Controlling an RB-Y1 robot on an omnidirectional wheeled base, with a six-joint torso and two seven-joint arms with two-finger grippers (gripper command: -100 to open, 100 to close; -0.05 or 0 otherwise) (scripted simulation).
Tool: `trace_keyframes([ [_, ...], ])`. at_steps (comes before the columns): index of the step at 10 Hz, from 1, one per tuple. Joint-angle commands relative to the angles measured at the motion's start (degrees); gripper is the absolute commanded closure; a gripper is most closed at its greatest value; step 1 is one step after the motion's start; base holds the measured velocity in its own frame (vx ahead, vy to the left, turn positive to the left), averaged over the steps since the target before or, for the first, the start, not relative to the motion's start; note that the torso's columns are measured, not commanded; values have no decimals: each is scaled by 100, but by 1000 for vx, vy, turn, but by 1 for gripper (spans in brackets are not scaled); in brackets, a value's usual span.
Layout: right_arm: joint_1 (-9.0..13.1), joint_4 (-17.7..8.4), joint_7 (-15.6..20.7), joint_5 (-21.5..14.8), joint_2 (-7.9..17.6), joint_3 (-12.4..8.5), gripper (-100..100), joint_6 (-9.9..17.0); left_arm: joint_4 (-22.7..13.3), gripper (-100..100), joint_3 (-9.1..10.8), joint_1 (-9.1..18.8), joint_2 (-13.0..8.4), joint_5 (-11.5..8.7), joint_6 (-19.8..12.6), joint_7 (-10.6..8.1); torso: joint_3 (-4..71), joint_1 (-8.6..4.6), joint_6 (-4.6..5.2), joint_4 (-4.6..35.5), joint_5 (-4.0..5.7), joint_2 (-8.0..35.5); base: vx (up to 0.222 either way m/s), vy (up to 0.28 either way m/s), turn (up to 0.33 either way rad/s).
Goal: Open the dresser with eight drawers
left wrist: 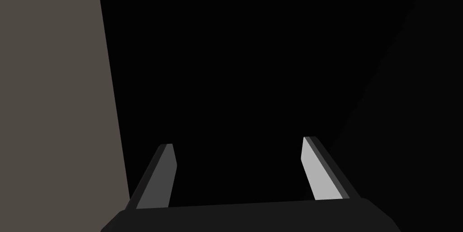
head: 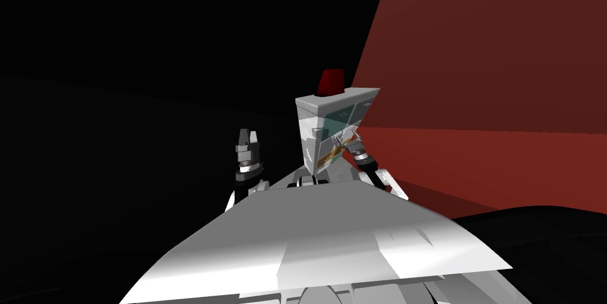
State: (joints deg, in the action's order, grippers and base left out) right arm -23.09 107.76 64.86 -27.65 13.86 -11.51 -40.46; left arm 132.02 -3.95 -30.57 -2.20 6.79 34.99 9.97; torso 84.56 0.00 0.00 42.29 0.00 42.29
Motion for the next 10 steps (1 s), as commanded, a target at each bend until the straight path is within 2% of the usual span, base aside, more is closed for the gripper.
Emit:
trace_keyframes([
  [1, 67, -288, 456, -264, 23, -111, -100, -174, 0, 0, 0, 0, 0, 0, 0, 0, 0, 0, 0, 0, 0, 1, 29, 0, 9],
  [3, 67, -288, 664, -264, 23, -111, -100, -174, 0, 0, 0, 0, 0, 0, 0, 0, 0, 0, 0, 0, 0, 1, 16, 0, 4],
  [4, 107, -480, 895, -439, 18, -177, -100, -288, 0, 0, 0, 0, 0, 0, 0, 0, -2, 0, 0, 1, 0, 5, 19, -2, 9],
  [5, 107, -480, 1001, -439, 18, -177, -100, -288, 0, 0, 0, 0, 0, 0, 0, 0, 0, -1, 0, 0, 0, 0, 19, -3, 4],
  [6, 147, -670, 1192, -610, 4, -241, -100, -400, 0, 0, 0, 0, 0, 0, 0, 0, 1, -1, 0, 0, 0, -1, 20, -5, 7],
  [7, 147, -670, 1333, -610, 4, -241, -100, -400, 0, 0, 0, 0, 0, 0, 0, 0, 1, -1, 0, -1, 0, -2, 19, -4, 2],
  [8, 187, -858, 1502, -777, -20, -304, -100, -510, 0, 0, 0, 0, 0, 0, 0, 0, 1, 0, 0, -1, 0, -2, 22, -7, 7],
  [9, 187, -858, 1657, -777, -20, -304, -100, -510, 0, 0, 0, 0, 0, 0, 0, 0, 1, -1, 0, -1, 0, -2, 19, -8, 4],
  [10, 226, -1043, 1826, -939, -52, -365, -100, -618, 0, 0, 0, 0, 0, 0, 0, 0, 0, -1, 0, 0, 0, 0, 20, -9, 2],
])
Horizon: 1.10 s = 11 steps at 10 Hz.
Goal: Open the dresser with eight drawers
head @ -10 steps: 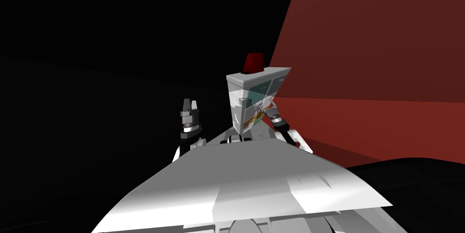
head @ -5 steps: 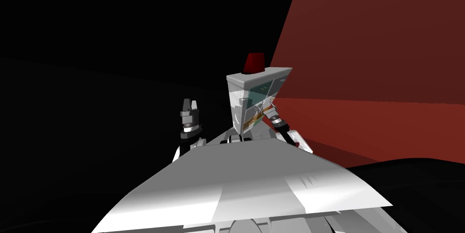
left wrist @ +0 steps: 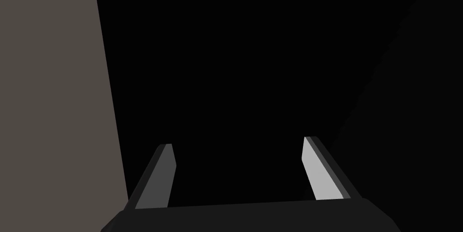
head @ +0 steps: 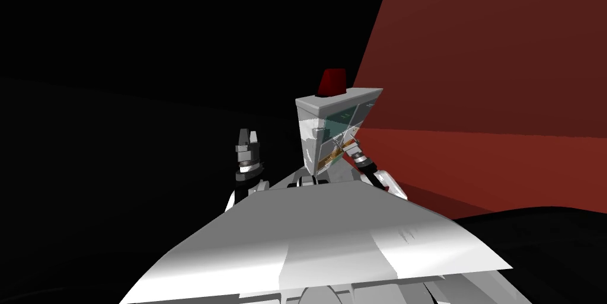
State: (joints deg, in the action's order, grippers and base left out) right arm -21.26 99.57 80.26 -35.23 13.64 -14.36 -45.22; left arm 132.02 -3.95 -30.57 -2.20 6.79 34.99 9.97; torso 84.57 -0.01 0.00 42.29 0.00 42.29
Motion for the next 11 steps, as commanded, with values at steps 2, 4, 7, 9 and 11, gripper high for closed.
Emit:
trace_keyframes([
  [2, 82, -404, 591, -337, -70, -138, -100, -247, 0, 0, 0, 0, 0, 0, 0, 0, -1, 1, 0, 0, 0, 1, 17, -10, 3],
  [4, 119, -578, 901, -488, -117, -194, -100, -349, 0, 0, 0, 0, 0, 0, 0, 0, 0, 1, -1, 0, 0, 0, 15, -10, 2],
  [7, 155, -744, 1314, -632, -173, -247, -100, -446, 0, 0, 0, 0, 0, 0, 0, 0, 0, 0, 0, 0, 0, -1, 14, -11, 1],
  [9, 190, -902, 1582, -769, -238, -298, -100, -539, 0, 0, 0, 0, 0, 0, 0, 0, 0, 0, -1, 0, 1, -1, 11, -14, 1],
  [11, 222, -1051, 1833, -897, -312, -345, -100, -626, 0, 0, 0, 0, 0, 0, 0, 0, 0, 1, 0, 0, 0, -1, 11, -13, 0],
])
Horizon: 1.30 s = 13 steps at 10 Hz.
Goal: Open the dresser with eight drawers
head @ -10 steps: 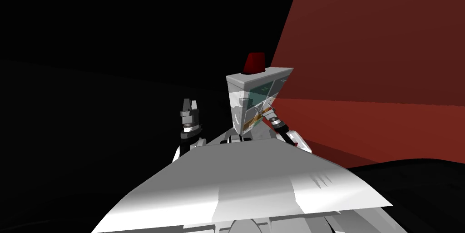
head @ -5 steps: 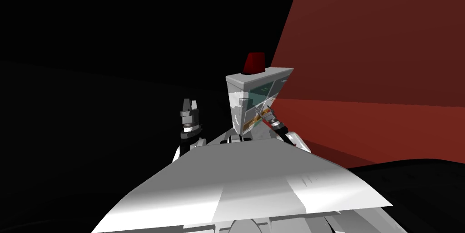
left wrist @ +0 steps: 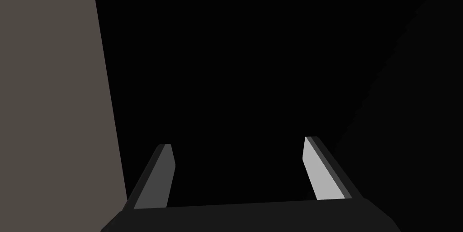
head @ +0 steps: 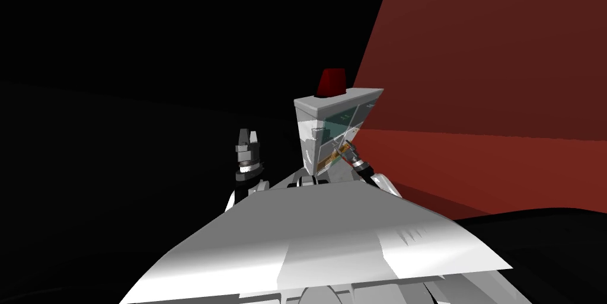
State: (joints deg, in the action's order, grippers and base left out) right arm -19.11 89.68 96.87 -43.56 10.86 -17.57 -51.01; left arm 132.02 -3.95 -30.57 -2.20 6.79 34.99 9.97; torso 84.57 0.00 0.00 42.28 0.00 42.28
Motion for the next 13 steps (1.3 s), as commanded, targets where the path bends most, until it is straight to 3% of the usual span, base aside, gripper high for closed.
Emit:
trace_keyframes([
  [1, 36, -201, 398, -184, -119, -69, -100, -129, 0, 0, 0, 0, 0, 0, 0, 0, 0, 1, 0, 0, -1, 1, 9, -13, -2],
  [5, 112, -548, 994, -482, -446, -179, -100, -335, 0, 0, 0, 0, 0, 0, 0, 0, 0, 0, 0, 0, 0, -1, 12, -15, -2],
  [8, 161, -775, 1378, -677, -913, -250, -100, -471, 0, 0, 0, 0, 0, 0, 0, 0, -1, -1, 0, 0, 0, 2, 7, -21, -4],
  [11, 182, -870, 1531, -755, -1353, -278, -100, -525, 0, 0, 0, 0, 0, 0, 0, 0, 0, 3, 0, 0, -1, 0, 3, -11, -2],
  [13, 286, -786, 1365, -762, -1194, -271, -100, -354, 0, 0, 0, 0, 0, 0, 0, 0, 0, 0, 0, 0, -1, 1, 5, 10, -11],
])
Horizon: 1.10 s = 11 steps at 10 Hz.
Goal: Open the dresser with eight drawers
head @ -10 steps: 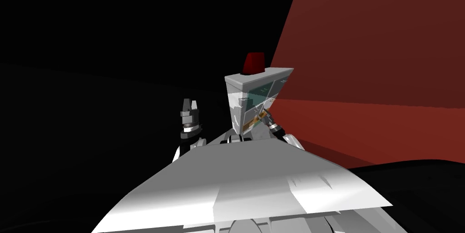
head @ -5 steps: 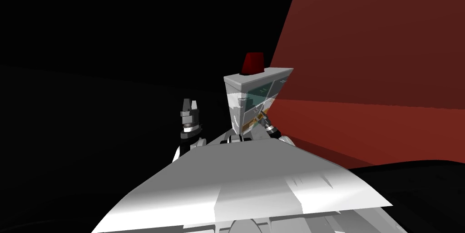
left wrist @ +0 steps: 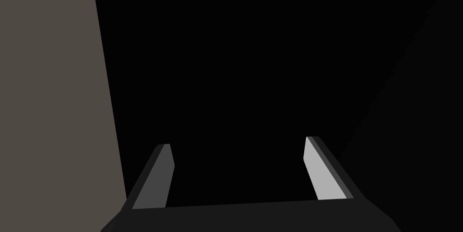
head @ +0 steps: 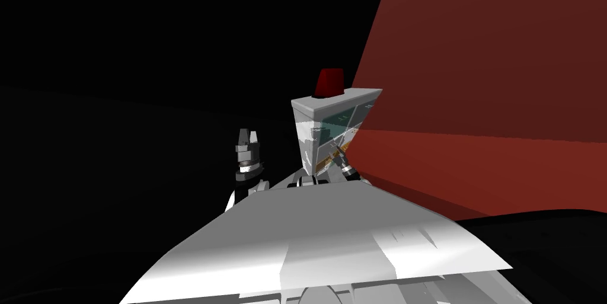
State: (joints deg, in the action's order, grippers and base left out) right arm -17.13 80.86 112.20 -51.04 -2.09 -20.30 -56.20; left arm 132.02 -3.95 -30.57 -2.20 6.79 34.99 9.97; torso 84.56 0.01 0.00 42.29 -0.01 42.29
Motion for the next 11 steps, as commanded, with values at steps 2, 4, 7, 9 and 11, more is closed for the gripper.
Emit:
trace_keyframes([
  [2, 153, 31, -153, -3, 137, -18, -100, 156, 0, 0, 0, 0, 0, 0, 0, 0, 1, 2, 0, -1, 0, -2, 2, 14, -38],
  [4, 37, 43, -93, -4, 49, -2, 100, 90, 0, 0, 0, 0, 0, 0, 0, 0, -3, -8, -1, 0, 3, 4, -4, -13, 42],
  [7, 12, 166, -256, 16, 183, -18, 100, 119, -1, 0, 1, 2, 0, 0, -1, 0, -23, -15, 0, 10, 5, 37, -150, -59, -33],
  [9, 21, 172, -272, 18, 201, -20, 100, 128, -1, 0, 1, 2, 0, 0, -1, 0, -3, 0, 0, 2, 1, 4, -121, -48, -18],
  [11, 24, 176, -287, 17, 563, -22, -100, 137, 0, 0, 0, 0, 0, 0, 0, 0, 27, 15, -1, -12, -4, -43, -8, 1, 2],
])
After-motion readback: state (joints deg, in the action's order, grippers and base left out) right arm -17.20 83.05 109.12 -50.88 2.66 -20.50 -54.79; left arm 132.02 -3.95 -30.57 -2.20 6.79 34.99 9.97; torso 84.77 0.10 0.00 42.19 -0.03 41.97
